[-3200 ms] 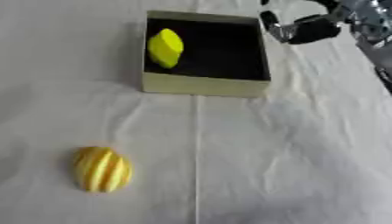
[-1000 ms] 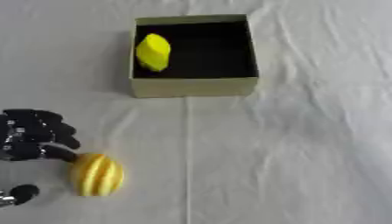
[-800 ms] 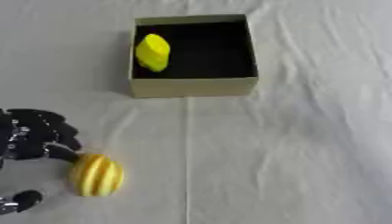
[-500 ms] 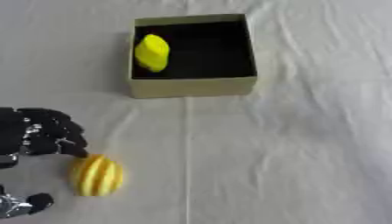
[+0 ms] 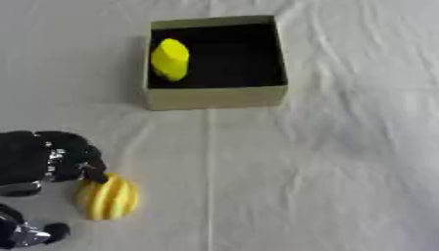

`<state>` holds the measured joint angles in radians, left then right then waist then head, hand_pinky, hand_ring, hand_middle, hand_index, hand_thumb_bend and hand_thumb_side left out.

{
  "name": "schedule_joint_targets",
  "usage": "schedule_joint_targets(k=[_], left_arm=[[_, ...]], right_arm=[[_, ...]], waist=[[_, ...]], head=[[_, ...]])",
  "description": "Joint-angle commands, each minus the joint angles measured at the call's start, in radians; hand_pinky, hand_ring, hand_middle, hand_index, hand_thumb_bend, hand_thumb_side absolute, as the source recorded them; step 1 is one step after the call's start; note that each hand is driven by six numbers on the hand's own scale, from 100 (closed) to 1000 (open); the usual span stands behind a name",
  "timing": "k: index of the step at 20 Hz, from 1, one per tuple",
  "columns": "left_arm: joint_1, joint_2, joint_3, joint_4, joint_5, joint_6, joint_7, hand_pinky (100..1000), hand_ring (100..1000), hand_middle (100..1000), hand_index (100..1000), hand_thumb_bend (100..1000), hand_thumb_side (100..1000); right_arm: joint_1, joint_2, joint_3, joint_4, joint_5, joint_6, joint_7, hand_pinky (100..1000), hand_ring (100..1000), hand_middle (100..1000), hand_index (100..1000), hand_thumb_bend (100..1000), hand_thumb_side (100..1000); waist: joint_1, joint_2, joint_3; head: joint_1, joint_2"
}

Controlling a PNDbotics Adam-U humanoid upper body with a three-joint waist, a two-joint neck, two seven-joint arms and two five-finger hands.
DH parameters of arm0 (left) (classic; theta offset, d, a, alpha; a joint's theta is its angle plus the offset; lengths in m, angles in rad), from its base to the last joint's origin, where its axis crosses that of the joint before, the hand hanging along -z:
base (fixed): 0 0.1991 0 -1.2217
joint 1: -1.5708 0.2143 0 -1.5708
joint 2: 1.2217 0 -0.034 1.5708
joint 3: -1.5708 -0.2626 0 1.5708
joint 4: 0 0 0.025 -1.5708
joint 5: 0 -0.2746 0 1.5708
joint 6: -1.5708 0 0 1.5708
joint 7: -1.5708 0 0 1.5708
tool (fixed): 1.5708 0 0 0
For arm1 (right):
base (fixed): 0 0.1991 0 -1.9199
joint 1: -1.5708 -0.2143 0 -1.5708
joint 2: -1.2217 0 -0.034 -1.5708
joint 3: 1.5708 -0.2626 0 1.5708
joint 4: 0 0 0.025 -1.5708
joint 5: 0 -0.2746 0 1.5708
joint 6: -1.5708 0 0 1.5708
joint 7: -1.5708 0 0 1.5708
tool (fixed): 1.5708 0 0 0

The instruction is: Pick up objects on the table and place them in the box.

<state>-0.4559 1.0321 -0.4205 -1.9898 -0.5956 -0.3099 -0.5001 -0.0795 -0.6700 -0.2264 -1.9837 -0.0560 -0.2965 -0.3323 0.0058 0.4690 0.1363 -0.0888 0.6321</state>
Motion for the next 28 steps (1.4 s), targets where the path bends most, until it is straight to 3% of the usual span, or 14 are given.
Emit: schedule_joint_targets(k=[1, 6, 10, 14, 19, 23, 28], left_arm=[[0.0, 0.012, -0.002, -0.01, -0.019, 0.017, -0.003, 910, 881, 769, 856, 386, 288], [-0.004, 0.001, -0.007, -0.01, -0.042, 0.035, -0.006, 861, 849, 738, 823, 401, 209], [-0.001, -0.006, -0.015, -0.01, -0.088, 0.06, 0.011, 795, 786, 659, 751, 415, 129], [0.003, -0.019, -0.025, -0.01, -0.114, 0.087, 0.033, 743, 722, 587, 641, 317, 100], [0.004, -0.03, -0.015, -0.01, -0.1, 0.089, 0.073, 705, 680, 560, 605, 245, 100], [-0.018, -0.028, 0.039, -0.01, -0.071, 0.062, 0.146, 670, 640, 532, 569, 280, 100], [-0.107, -0.016, 0.127, -0.01, 0.006, 0.008, 0.284, 657, 616, 515, 545, 270, 100]], right_arm=[[-0.004, -0.006, -0.01, -0.016, -0.014, 0.015, 0.003, 912, 778, 434, 744, 100, 554], [0.0, 0.008, -0.011, -0.016, -0.028, 0.031, 0.011, 914, 775, 428, 731, 100, 560], [0.002, 0.02, -0.013, -0.016, -0.039, 0.041, 0.019, 916, 774, 425, 728, 100, 566], [0.005, 0.029, -0.014, -0.016, -0.046, 0.05, 0.025, 917, 774, 423, 727, 100, 571], [0.011, 0.036, -0.014, -0.016, -0.048, 0.059, 0.031, 917, 773, 420, 726, 100, 575], [0.018, 0.04, -0.019, -0.016, -0.045, 0.06, 0.027, 917, 772, 420, 725, 100, 577], [0.024, 0.032, -0.023, -0.016, -0.046, 0.048, 0.016, 915, 771, 421, 725, 100, 576]], waist=[[0.002, -0.019, -0.003], [0.003, -0.019, -0.004], [0.003, -0.018, -0.005], [0.002, -0.018, -0.005], [0.001, -0.019, -0.002], [0.001, -0.022, 0.002], [0.003, -0.028, 0.009]], head=[[0.005, 0.001], [0.009, 0.003], [0.011, 0.005], [0.013, 0.005], [0.011, 0.006], [0.006, 0.007], [-0.001, 0.008]])
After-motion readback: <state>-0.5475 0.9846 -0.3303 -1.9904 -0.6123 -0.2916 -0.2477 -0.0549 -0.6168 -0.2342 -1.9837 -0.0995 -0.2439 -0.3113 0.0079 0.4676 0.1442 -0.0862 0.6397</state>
